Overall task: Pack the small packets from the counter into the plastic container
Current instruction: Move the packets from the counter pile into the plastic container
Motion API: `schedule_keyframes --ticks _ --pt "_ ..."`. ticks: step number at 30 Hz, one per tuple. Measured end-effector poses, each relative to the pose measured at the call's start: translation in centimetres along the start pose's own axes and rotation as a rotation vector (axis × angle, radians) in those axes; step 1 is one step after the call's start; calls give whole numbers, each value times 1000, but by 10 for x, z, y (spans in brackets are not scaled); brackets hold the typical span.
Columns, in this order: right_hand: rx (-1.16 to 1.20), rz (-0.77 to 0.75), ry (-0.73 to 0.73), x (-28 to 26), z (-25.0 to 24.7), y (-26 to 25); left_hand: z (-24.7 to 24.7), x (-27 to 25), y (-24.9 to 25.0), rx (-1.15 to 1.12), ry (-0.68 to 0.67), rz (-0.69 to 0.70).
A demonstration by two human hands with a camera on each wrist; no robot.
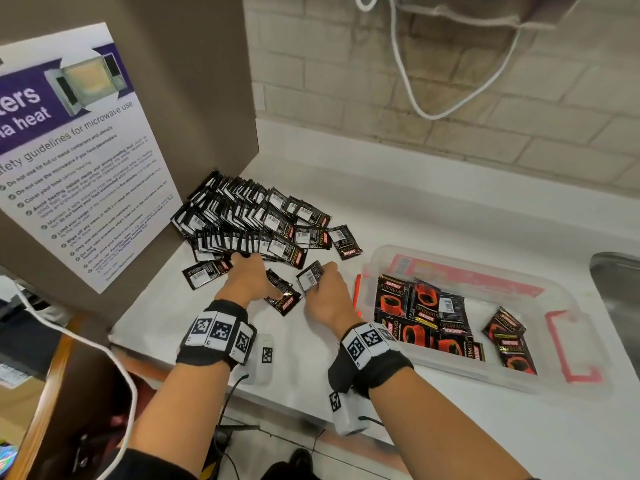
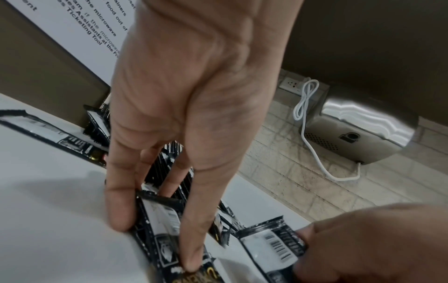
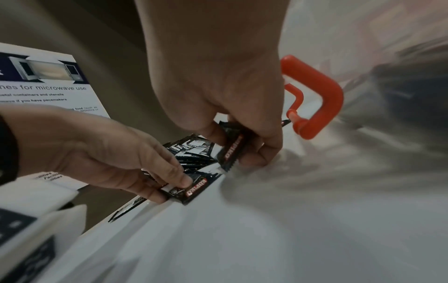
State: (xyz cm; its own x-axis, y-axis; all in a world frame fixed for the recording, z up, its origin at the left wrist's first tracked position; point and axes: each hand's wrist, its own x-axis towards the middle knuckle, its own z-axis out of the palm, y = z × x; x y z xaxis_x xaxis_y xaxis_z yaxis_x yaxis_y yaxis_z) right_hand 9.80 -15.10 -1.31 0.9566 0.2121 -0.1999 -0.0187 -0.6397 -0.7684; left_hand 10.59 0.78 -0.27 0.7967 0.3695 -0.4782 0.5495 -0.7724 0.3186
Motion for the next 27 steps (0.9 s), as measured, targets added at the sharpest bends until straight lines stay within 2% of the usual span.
schedule_keyframes --ticks 2,4,6,12,16,18,22,27 --pt "37 -6 30 1 2 2 2 3 -2 74 33 -11" --pt "32 -9 -33 1 7 2 2 3 -2 168 44 -24" --pt "-22 -1 -127 1 12 4 1 2 0 167 7 -21" --pt "-100 -21 -233 2 13 9 -5 -6 -1 -190 -169 112" --pt "-79 -63 -220 1 12 8 -9 -20 5 -487 -247 154" --pt "-19 -63 -187 -1 11 6 -15 -26 8 -550 -243 174" --pt "183 -57 -136 -4 4 -2 -29 -33 22 -504 -270 268" --pt "208 -78 -146 -4 -22 -21 -46 -37 39 -352 -232 415"
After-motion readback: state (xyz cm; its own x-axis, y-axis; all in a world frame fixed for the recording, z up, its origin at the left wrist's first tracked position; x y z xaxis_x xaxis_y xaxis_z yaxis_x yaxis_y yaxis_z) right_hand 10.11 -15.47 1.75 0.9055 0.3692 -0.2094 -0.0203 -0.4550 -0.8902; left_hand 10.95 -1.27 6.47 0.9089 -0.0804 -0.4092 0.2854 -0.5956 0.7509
